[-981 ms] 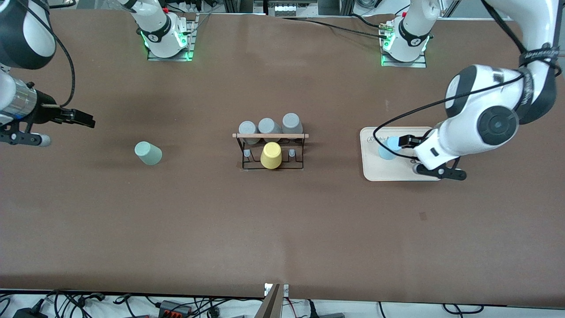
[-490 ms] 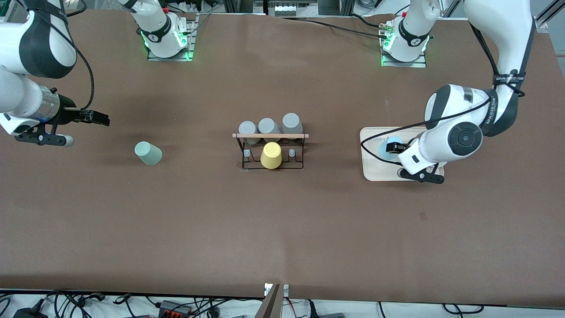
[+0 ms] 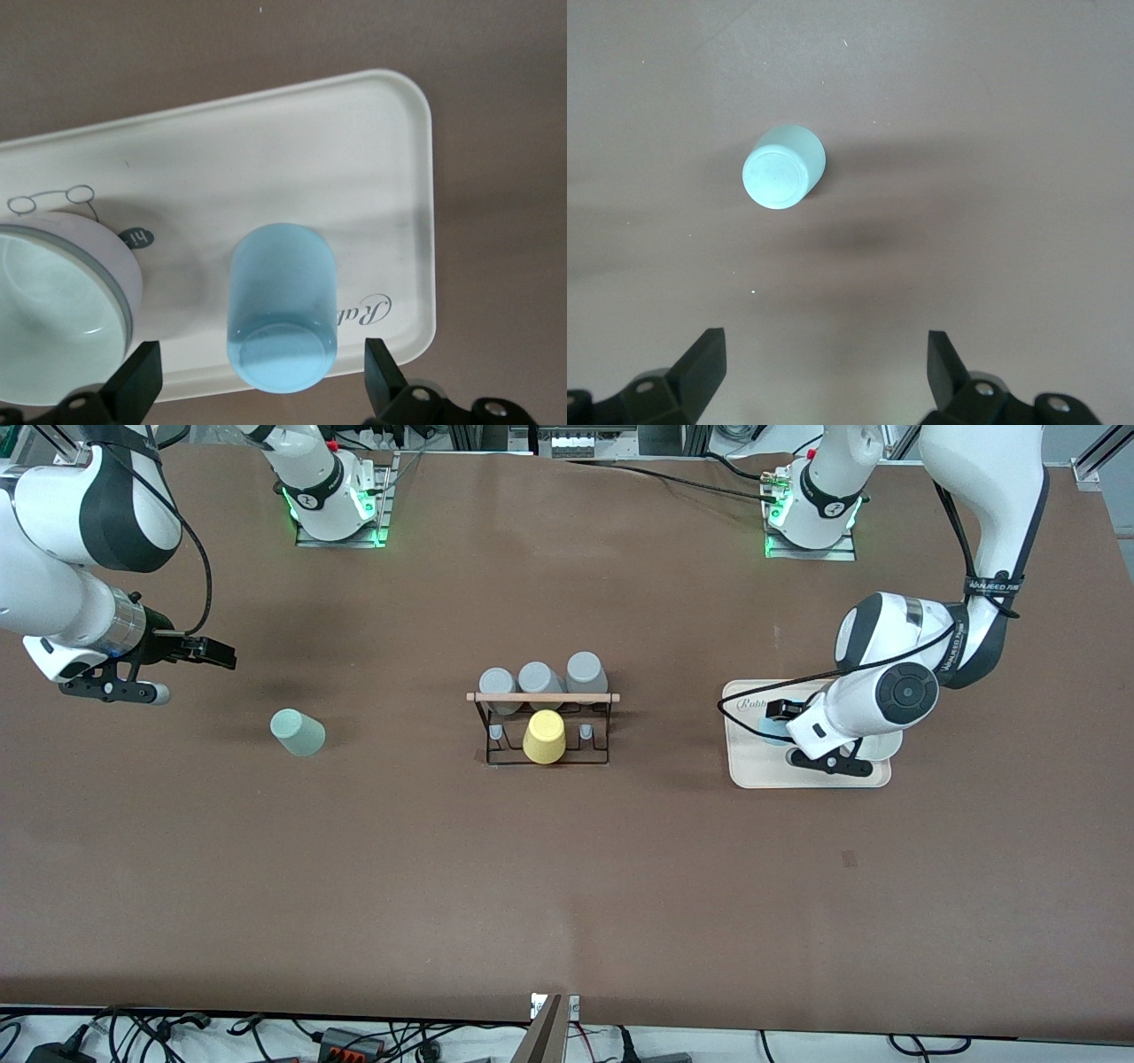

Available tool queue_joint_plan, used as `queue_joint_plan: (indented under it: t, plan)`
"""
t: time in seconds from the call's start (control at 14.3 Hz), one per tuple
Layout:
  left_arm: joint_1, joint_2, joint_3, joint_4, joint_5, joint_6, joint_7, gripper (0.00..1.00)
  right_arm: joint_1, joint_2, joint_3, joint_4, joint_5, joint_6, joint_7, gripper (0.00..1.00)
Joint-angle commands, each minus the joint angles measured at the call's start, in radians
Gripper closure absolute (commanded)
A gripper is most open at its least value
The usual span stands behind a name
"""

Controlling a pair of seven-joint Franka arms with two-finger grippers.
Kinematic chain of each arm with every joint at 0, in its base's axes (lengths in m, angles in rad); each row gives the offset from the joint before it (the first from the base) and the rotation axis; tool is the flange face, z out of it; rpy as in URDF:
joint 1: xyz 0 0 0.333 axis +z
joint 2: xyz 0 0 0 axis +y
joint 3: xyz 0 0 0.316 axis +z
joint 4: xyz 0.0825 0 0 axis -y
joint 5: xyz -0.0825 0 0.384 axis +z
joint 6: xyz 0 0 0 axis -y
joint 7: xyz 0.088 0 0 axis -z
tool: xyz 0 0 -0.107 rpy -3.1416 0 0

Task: Hang scattered cups on rack with three cups
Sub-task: 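Close the left gripper around the light blue cup on the tray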

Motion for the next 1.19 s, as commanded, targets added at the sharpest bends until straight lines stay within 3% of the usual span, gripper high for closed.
queue_joint_plan:
  t: [0.0, 1.12]
  plan:
    - [0.013, -0.036, -0.013, -0.054, -0.025, 0.019, 0.006, 0.0, -0.001, -0.036, 0.006, -0.036, -0.012, 0.023, -0.007, 0.0]
    - [0.006, 0.058, -0.013, -0.051, -0.054, 0.079, 0.004, 0.02, -0.001, -0.034, 0.006, -0.052, -0.011, 0.034, -0.007, 0.0]
